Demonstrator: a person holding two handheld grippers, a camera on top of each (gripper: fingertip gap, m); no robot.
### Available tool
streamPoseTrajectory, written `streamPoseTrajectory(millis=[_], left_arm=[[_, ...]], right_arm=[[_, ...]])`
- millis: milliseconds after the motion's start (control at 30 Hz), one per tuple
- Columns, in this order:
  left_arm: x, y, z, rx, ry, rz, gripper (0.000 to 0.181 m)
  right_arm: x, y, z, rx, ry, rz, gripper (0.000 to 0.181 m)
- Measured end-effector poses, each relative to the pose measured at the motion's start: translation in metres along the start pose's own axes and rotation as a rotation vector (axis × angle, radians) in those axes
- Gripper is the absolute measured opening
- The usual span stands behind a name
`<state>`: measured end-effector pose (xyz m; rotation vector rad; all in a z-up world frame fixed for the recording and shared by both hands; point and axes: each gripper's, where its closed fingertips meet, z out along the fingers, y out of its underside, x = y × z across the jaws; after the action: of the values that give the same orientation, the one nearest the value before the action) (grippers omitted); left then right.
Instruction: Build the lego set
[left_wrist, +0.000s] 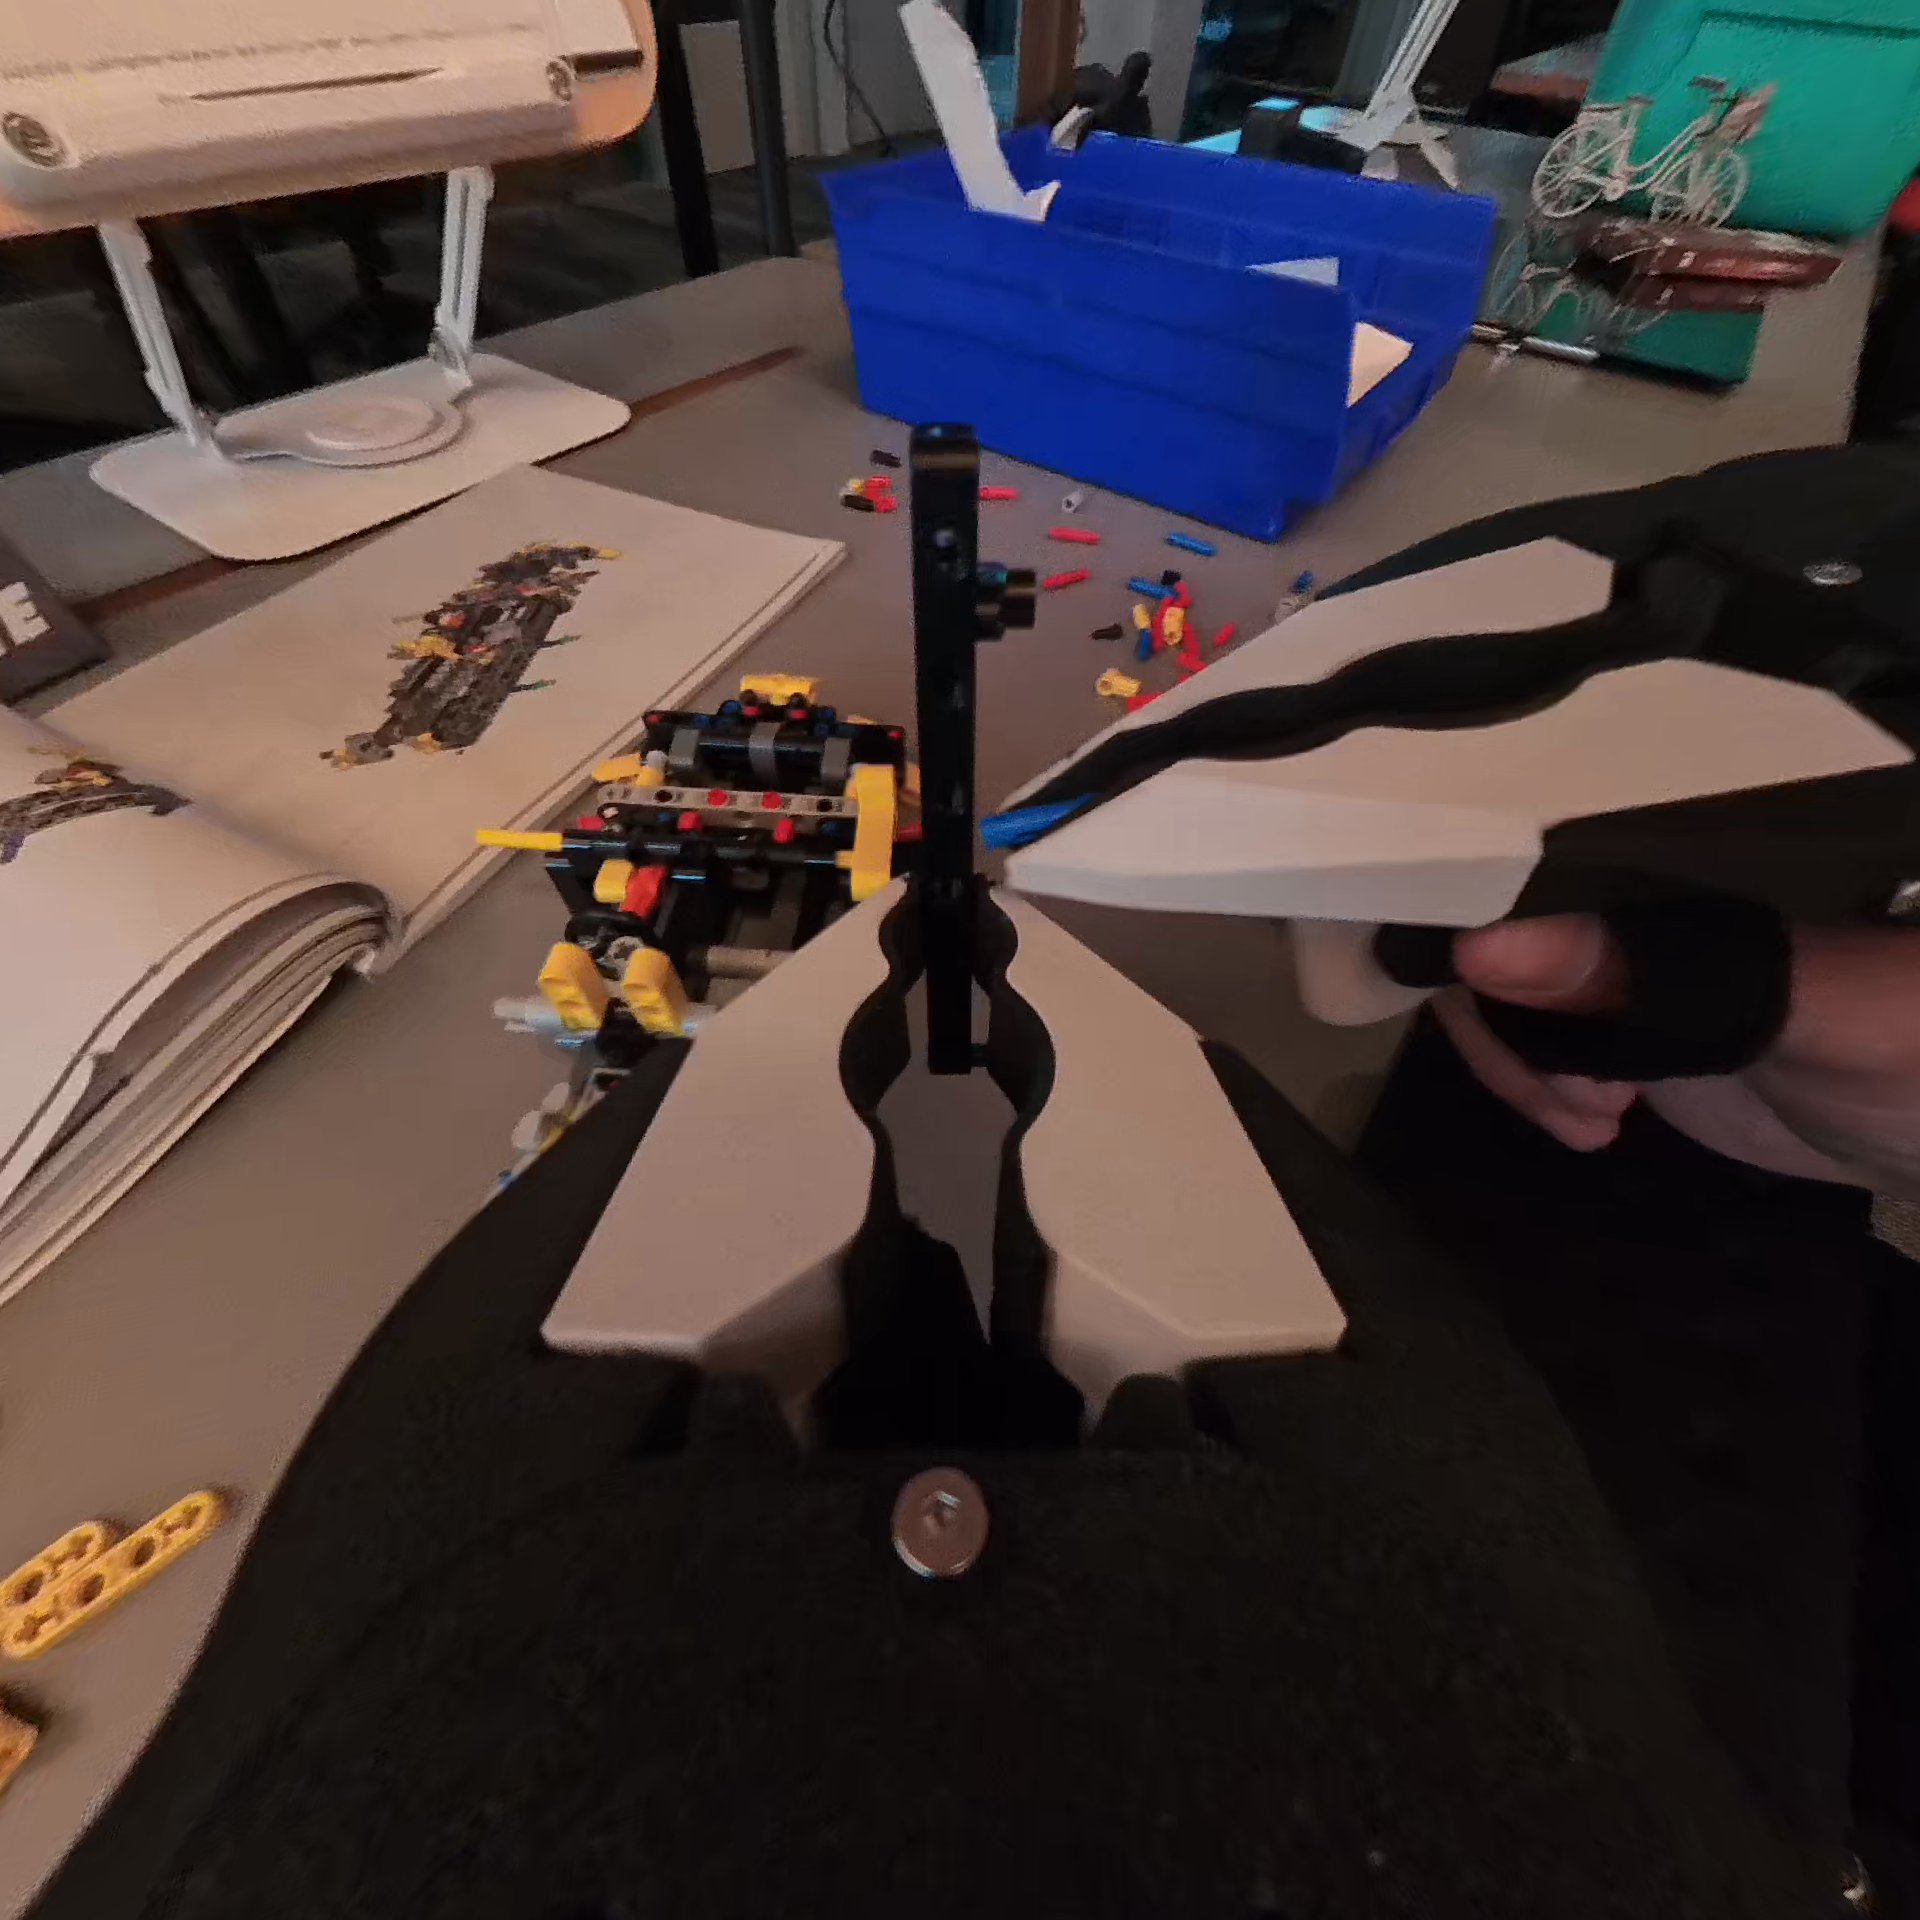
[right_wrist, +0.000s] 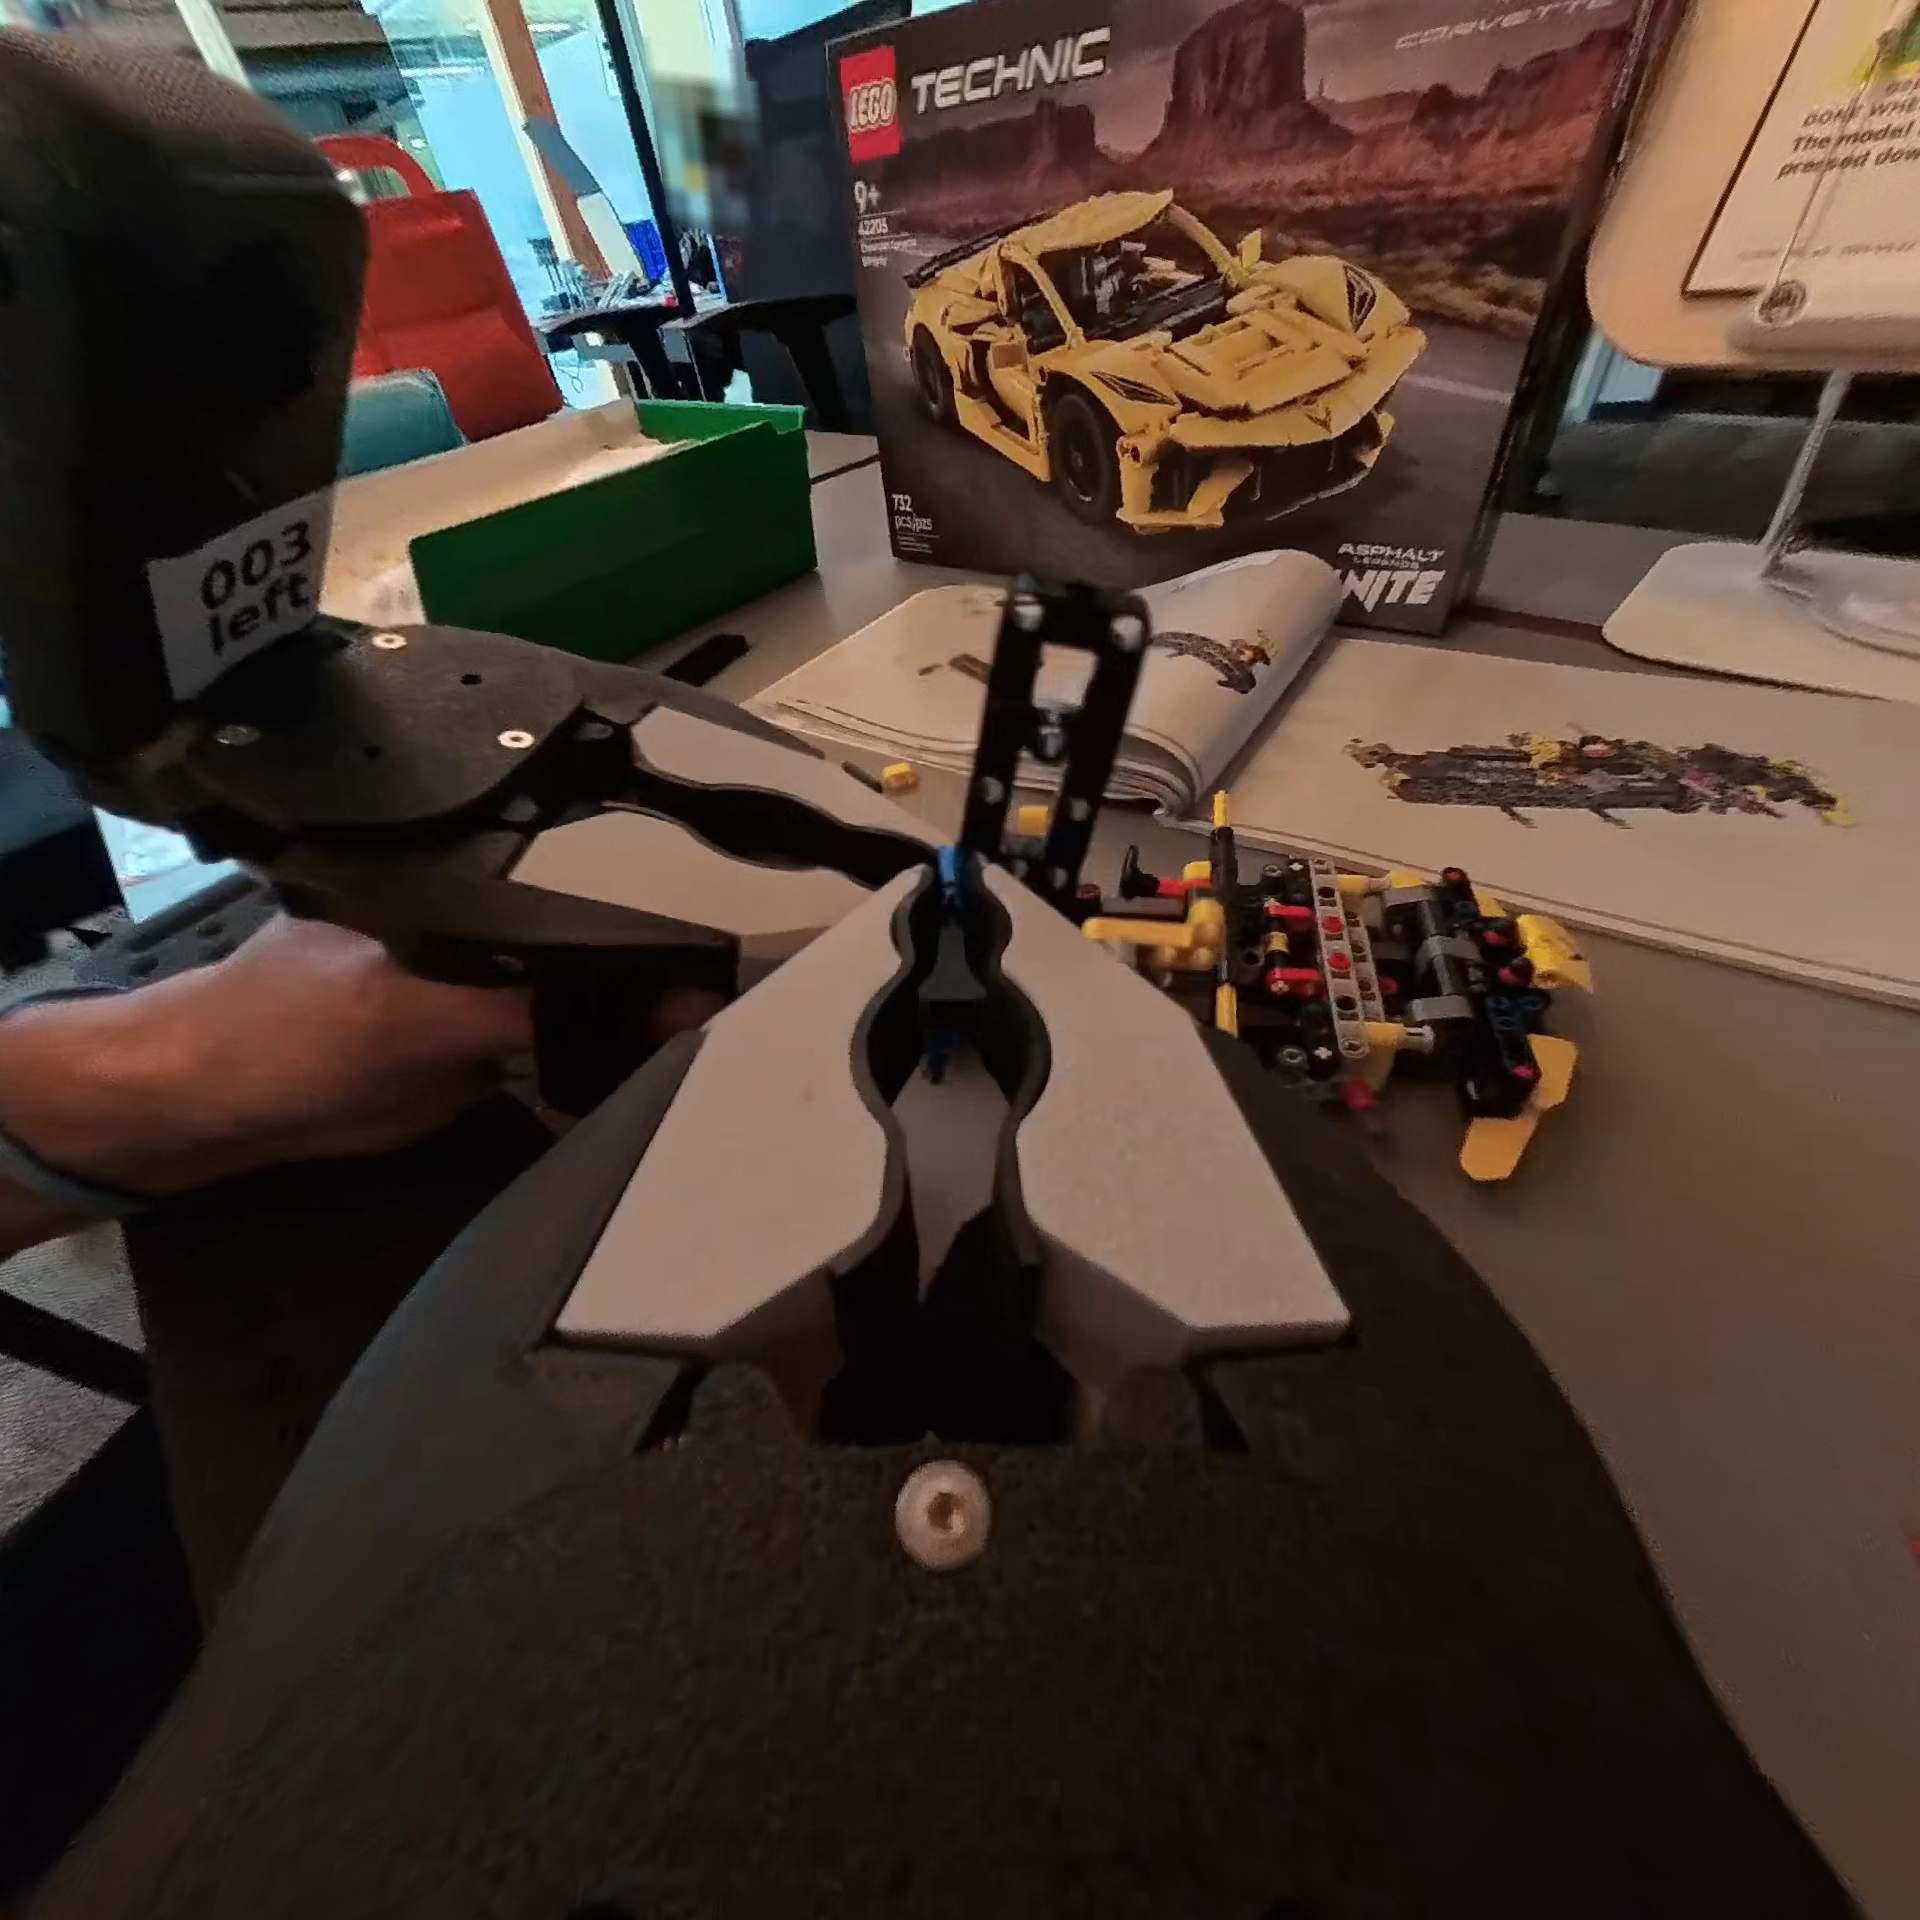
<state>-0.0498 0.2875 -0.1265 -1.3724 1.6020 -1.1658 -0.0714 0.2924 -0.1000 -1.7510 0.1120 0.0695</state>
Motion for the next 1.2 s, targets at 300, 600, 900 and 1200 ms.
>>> streamPoseTrajectory(millis=[300,600,900,1200], left_arm=[[0.0,-0.004,0.002,0.022,-0.001,-0.085,0.009],[-0.002,-0.006,0.0,0.031,-0.084,0.058,0.009],[-0.001,-0.01,-0.004,0.026,-0.16,0.264,0.008],[0.002,-0.018,-0.007,0.062,-0.204,0.296,0.009]], right_arm=[[0.003,-0.001,0.002,-0.004,0.1,-0.072,0.003],[0.007,0.0,0.001,0.002,0.095,-0.035,0.003],[0.005,-0.003,-0.005,-0.002,0.145,-0.273,0.004],[-0.002,-0.01,-0.008,0.102,-0.138,0.29,0.003]])
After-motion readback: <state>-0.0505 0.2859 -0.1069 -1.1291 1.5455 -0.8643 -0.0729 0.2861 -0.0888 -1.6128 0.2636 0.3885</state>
